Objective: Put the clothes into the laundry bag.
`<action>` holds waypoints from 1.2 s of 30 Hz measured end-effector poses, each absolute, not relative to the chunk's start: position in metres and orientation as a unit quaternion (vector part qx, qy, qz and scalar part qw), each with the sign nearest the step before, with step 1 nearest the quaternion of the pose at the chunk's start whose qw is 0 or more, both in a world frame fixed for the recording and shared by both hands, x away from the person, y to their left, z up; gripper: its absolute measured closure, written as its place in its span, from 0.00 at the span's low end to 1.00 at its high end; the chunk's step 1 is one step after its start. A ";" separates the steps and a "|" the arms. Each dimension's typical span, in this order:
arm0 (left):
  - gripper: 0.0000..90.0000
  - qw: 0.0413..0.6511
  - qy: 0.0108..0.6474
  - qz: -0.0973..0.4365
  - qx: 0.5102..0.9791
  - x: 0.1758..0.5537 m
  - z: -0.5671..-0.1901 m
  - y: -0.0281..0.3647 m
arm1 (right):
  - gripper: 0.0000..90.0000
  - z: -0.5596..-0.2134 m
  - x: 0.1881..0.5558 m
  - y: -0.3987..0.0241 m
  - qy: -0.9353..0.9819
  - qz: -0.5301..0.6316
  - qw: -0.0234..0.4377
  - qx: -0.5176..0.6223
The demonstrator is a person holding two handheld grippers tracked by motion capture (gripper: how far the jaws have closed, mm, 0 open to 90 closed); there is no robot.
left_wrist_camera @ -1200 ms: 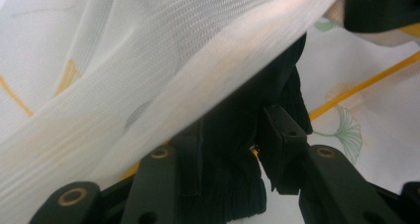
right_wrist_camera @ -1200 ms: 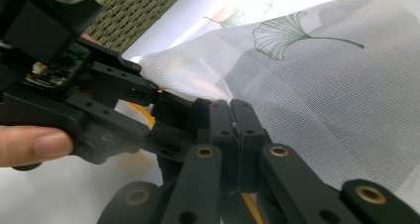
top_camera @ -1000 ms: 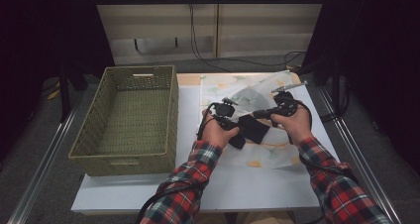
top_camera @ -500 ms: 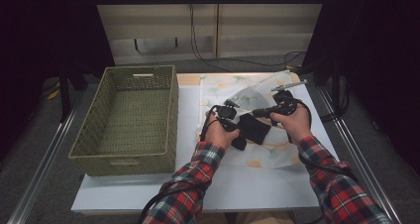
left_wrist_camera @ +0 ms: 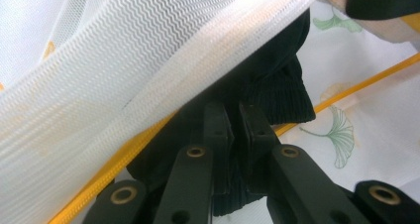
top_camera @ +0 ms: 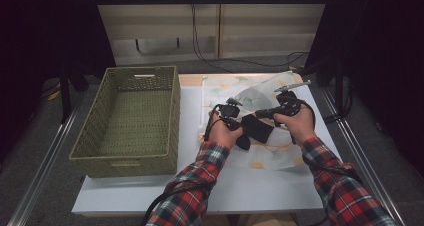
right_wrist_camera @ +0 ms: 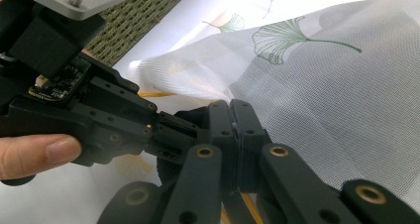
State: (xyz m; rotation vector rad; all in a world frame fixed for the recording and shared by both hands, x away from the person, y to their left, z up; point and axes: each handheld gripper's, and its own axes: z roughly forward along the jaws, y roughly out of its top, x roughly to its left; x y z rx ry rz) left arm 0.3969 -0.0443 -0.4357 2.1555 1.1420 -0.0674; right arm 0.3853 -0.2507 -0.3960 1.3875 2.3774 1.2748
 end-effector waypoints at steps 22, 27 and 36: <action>0.99 0.371 0.442 -0.017 0.817 0.405 -0.440 -0.054 | 1.00 -0.396 0.386 -0.254 0.780 0.421 0.056 0.459; 0.99 0.376 0.437 -0.007 0.817 0.408 -0.442 -0.057 | 1.00 -0.394 0.385 -0.256 0.779 0.421 0.058 0.461; 0.99 0.391 0.428 0.010 0.815 0.414 -0.442 -0.058 | 1.00 -0.395 0.385 -0.257 0.780 0.421 0.057 0.460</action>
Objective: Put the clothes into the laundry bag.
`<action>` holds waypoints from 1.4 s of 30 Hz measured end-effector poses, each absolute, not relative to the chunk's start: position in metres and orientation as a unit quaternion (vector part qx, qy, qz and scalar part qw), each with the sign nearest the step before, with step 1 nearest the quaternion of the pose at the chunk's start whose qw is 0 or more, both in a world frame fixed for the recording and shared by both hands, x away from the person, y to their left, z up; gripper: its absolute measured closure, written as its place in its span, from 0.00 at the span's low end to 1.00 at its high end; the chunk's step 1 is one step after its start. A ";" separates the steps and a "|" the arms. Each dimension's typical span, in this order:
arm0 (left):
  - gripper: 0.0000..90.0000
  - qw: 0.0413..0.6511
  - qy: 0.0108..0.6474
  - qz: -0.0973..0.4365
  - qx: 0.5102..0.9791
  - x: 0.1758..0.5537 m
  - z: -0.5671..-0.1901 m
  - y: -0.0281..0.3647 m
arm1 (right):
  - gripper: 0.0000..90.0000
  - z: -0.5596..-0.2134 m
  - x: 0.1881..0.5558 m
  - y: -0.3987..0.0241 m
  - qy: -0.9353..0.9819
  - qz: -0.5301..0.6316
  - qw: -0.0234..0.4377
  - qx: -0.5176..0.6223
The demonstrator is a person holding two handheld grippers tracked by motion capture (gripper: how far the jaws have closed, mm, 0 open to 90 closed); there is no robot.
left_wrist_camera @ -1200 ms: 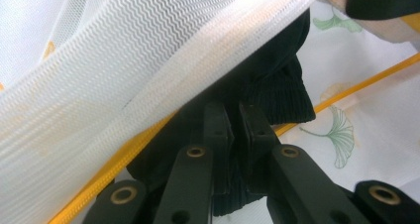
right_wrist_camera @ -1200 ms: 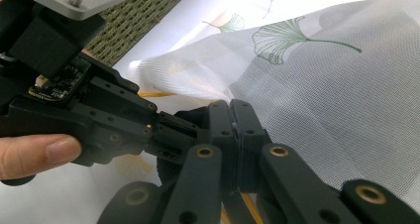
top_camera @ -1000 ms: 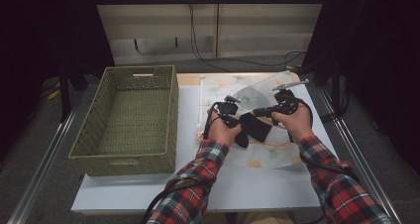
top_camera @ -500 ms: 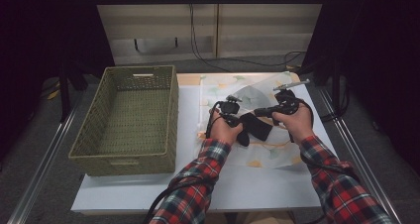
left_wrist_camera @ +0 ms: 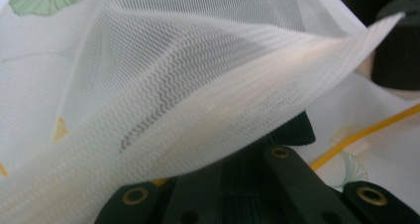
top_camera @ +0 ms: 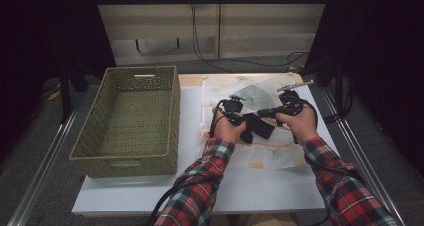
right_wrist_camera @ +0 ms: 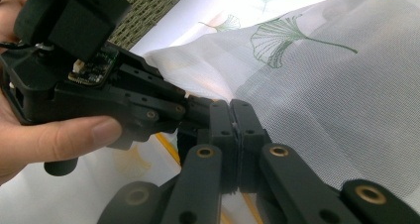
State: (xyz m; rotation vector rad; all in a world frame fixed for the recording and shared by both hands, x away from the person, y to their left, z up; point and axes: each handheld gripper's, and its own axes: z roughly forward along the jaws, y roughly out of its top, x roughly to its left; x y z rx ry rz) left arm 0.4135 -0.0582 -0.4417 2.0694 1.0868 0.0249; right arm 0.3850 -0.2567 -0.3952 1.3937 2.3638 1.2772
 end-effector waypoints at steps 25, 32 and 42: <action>0.63 0.307 0.416 0.001 0.856 0.395 -0.454 -0.036 | 1.00 -0.396 0.388 -0.252 0.782 0.408 0.061 0.468; 0.90 0.312 0.417 -0.027 0.853 0.398 -0.462 -0.047 | 1.00 -0.394 0.388 -0.251 0.782 0.409 0.061 0.467; 0.95 0.338 0.425 -0.017 0.839 0.403 -0.464 -0.058 | 1.00 -0.393 0.387 -0.255 0.782 0.410 0.061 0.465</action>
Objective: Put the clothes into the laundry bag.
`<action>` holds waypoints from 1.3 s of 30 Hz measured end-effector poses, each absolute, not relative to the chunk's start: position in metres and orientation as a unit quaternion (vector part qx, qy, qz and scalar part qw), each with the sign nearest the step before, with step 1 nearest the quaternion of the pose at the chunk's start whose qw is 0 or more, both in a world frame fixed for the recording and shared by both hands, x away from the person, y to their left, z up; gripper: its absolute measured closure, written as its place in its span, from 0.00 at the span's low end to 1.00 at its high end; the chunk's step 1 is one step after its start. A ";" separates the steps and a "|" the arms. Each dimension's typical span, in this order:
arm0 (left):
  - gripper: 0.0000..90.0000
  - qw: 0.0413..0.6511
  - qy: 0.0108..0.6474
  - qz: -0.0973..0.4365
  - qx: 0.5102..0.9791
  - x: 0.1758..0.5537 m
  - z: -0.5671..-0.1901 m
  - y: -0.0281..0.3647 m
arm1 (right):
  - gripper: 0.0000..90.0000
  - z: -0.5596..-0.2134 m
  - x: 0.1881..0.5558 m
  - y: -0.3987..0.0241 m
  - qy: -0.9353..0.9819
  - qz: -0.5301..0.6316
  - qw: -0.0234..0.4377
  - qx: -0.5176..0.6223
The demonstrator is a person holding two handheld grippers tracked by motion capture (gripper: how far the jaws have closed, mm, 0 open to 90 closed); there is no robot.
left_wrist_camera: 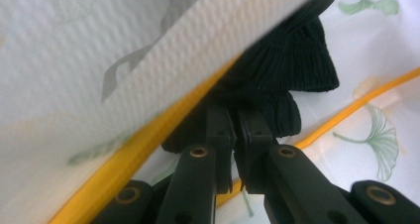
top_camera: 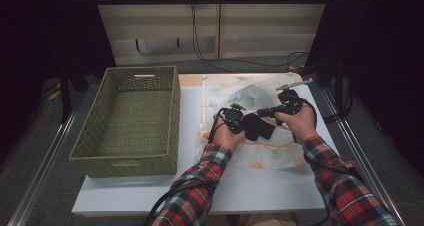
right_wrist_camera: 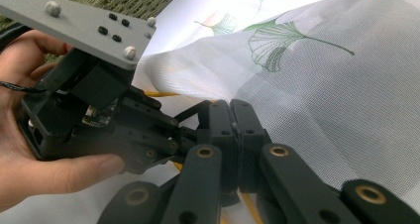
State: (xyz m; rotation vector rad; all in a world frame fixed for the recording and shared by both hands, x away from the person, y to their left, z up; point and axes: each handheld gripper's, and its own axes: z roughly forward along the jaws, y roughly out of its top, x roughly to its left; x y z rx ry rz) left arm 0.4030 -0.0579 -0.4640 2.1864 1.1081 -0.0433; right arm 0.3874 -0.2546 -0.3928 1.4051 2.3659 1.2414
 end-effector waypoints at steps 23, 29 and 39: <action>0.95 0.376 0.448 0.004 0.811 0.419 -0.458 -0.061 | 1.00 -0.393 0.385 -0.256 0.783 0.412 0.061 0.462; 0.95 0.386 0.454 0.011 0.803 0.420 -0.456 -0.058 | 1.00 -0.393 0.385 -0.255 0.783 0.412 0.060 0.462; 0.95 0.385 0.453 0.008 0.804 0.420 -0.459 -0.056 | 1.00 -0.395 0.386 -0.254 0.785 0.410 0.060 0.461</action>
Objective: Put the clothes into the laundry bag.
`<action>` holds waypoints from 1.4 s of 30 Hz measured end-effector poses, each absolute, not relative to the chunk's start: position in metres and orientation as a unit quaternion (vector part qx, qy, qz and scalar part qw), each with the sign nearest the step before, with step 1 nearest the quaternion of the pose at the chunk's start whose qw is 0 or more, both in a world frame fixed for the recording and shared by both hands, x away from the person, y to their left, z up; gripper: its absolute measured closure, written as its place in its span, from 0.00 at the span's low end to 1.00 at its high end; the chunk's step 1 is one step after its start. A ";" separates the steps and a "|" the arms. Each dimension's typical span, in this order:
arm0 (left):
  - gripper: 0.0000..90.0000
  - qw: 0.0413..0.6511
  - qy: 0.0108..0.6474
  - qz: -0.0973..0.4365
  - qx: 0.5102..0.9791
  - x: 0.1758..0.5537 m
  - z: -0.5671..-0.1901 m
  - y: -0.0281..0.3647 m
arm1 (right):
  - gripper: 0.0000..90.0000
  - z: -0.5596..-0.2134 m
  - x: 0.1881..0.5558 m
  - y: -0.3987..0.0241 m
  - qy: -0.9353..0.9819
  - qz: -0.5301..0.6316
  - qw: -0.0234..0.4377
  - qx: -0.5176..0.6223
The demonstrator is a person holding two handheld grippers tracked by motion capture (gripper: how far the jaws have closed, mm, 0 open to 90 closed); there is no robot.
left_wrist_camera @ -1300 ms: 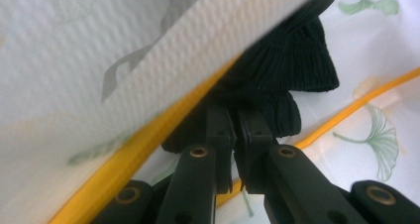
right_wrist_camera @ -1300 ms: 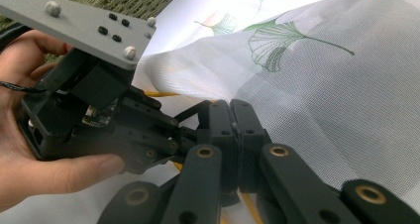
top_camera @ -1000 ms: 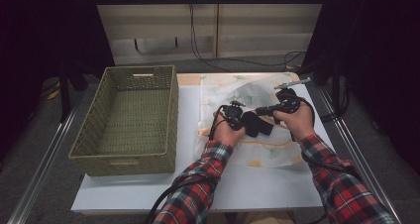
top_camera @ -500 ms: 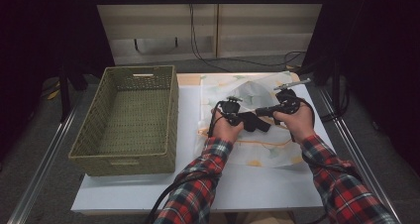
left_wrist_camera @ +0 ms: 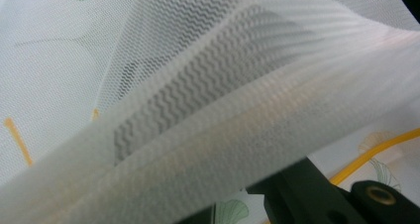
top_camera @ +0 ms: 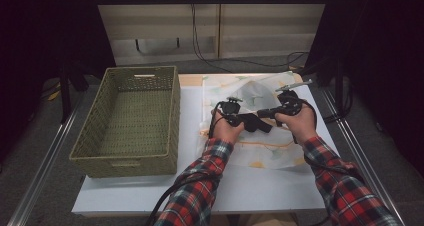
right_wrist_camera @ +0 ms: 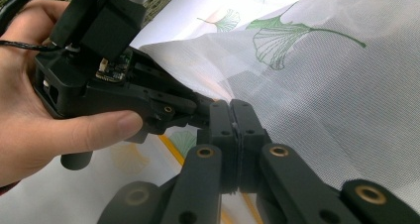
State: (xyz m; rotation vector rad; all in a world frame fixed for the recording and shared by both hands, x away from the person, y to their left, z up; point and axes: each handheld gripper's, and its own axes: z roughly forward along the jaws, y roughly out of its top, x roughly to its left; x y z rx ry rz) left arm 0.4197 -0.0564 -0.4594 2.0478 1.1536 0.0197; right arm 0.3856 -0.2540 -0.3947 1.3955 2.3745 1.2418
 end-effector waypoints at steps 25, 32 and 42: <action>0.74 0.380 0.455 0.002 0.806 0.415 -0.454 -0.046 | 1.00 -0.398 0.383 -0.251 0.789 0.404 0.060 0.458; 0.53 0.360 0.448 0.002 0.818 0.403 -0.447 -0.036 | 1.00 -0.399 0.380 -0.247 0.792 0.402 0.056 0.457; 0.34 0.360 0.441 0.007 0.822 0.395 -0.444 -0.027 | 1.00 -0.403 0.376 -0.249 0.790 0.405 0.053 0.456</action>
